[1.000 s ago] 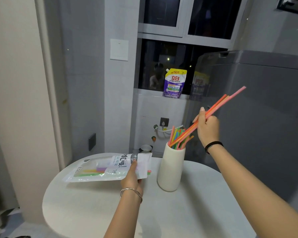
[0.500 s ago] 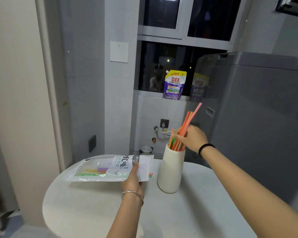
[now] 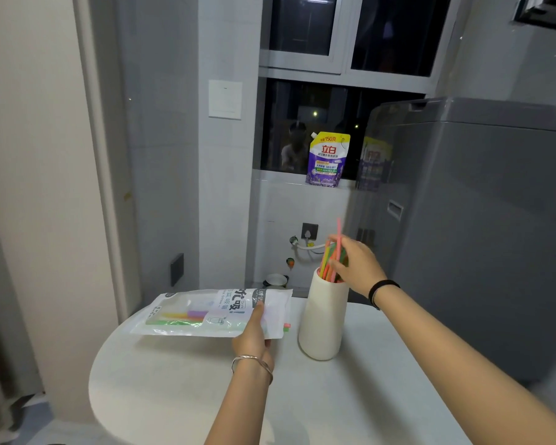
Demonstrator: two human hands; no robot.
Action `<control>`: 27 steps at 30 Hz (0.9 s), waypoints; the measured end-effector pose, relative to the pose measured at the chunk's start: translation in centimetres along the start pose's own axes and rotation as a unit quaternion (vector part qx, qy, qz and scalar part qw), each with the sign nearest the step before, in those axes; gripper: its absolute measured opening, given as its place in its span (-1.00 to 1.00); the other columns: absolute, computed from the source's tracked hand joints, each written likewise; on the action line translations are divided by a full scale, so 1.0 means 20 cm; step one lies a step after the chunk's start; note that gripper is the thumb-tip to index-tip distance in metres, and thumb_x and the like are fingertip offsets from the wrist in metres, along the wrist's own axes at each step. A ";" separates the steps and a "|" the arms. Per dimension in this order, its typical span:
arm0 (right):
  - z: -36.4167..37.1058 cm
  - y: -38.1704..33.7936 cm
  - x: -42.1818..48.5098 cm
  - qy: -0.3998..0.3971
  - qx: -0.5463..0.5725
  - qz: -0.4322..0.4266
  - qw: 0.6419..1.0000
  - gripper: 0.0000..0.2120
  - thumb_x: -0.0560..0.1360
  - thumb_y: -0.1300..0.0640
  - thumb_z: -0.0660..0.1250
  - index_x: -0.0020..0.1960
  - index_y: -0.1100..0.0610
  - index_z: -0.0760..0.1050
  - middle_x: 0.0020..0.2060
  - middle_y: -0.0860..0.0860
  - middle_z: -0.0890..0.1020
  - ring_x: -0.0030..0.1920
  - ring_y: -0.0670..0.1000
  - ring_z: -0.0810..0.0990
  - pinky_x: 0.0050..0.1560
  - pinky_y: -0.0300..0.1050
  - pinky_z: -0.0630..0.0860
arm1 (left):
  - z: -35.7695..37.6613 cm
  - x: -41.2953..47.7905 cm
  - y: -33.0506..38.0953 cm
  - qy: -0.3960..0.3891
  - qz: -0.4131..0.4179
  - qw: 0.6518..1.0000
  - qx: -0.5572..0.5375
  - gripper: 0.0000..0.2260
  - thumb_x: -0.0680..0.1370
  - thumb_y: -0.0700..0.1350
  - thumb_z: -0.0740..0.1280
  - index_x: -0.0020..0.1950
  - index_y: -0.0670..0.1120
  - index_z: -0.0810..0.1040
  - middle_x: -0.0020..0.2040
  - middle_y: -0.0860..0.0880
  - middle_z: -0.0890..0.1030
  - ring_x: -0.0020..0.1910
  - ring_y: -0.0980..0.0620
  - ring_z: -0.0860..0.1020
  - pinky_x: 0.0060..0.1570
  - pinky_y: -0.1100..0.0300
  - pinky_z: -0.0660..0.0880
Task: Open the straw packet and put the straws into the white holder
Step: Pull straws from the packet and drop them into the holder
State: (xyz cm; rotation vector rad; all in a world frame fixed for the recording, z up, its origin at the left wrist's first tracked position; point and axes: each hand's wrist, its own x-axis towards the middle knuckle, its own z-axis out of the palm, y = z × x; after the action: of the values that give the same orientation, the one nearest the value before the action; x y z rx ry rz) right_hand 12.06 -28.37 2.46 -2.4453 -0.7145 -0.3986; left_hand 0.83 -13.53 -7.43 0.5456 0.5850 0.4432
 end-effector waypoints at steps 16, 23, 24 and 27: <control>-0.02 -0.05 -0.05 -0.070 -0.212 -0.005 0.975 -0.39 0.59 -0.15 0.03 0.53 0.09 -0.02 0.55 0.01 0.04 0.54 0.01 -0.05 0.52 0.09 -0.19 | 0.00 -0.04 0.02 -0.013 0.005 1.000 -0.016 -0.57 0.51 -0.20 0.40 0.38 -0.17 0.46 0.19 -0.09 0.59 -0.17 0.09 0.57 -0.48 0.33 0.57; 0.19 -0.31 -0.35 0.233 0.410 0.095 0.877 -0.84 0.57 0.15 0.21 0.14 0.04 0.45 0.19 0.01 0.52 0.16 -0.07 0.50 0.16 -0.38 0.37 | -0.01 -0.05 0.04 -0.028 0.038 0.999 -0.003 -0.62 0.51 -0.18 0.40 0.32 -0.11 0.50 0.12 -0.05 0.60 -0.30 0.10 0.63 -0.54 0.29 0.52; 0.26 -0.33 -0.39 0.200 0.484 0.164 0.836 -0.87 0.58 0.13 0.19 0.12 0.04 0.43 0.17 0.02 0.52 0.11 -0.09 0.51 0.12 -0.37 0.40 | -0.01 -0.05 0.03 -0.028 0.053 0.998 0.017 -0.63 0.50 -0.16 0.43 0.29 -0.10 0.51 0.12 -0.03 0.62 -0.32 0.11 0.65 -0.47 0.26 0.55; 0.42 -0.36 -0.49 0.023 0.675 0.358 0.644 -0.77 0.60 0.01 0.11 0.14 0.13 0.39 0.03 0.07 0.49 -0.07 0.03 0.51 -0.06 -0.09 0.45 | -0.01 -0.05 0.01 -0.016 0.144 0.981 0.127 -0.59 0.41 -0.11 0.51 0.24 -0.11 0.56 0.14 -0.04 0.65 -0.04 0.03 0.65 -0.05 0.16 0.56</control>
State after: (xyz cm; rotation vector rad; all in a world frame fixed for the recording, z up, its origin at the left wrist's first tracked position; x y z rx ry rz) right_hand 1.14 -22.38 -5.29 -1.0337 0.1273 0.3429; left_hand -0.06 -13.91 -7.08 0.8866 0.5369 0.6373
